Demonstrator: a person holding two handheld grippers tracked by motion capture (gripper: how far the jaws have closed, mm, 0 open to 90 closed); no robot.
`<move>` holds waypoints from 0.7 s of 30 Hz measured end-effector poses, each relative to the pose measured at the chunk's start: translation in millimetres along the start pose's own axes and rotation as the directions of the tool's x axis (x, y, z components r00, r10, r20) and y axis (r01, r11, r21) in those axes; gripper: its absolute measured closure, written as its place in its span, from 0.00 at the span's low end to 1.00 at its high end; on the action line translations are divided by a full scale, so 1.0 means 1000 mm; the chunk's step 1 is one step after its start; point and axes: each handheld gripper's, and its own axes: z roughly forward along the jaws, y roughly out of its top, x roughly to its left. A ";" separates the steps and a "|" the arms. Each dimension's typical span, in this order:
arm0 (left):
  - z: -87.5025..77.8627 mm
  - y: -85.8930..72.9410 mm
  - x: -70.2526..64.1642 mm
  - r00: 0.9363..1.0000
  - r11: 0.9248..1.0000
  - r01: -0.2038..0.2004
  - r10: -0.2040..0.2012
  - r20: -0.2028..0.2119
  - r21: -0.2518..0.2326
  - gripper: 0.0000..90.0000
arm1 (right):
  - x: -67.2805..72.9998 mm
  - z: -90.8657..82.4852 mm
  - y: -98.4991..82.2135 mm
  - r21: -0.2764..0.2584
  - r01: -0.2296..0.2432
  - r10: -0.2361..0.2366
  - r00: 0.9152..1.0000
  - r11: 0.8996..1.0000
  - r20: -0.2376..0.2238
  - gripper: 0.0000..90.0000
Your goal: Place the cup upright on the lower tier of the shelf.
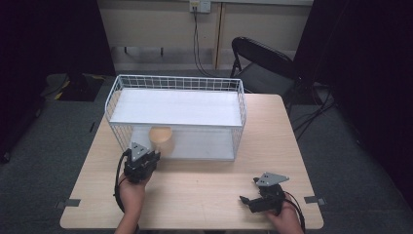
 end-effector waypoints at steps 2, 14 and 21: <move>0.001 0.001 0.001 1.000 1.000 -0.001 0.001 0.004 0.002 0.89 | 0.000 0.000 0.000 0.000 0.000 0.000 1.000 1.000 0.000 0.13; 0.014 0.010 0.000 1.000 1.000 0.008 -0.008 -0.008 0.011 0.89 | 0.000 0.000 0.000 0.000 0.000 0.000 1.000 1.000 0.000 0.13; 0.021 0.013 -0.003 1.000 1.000 0.025 -0.025 -0.010 0.001 0.89 | 0.000 0.000 0.000 0.000 0.000 0.000 1.000 1.000 0.000 0.13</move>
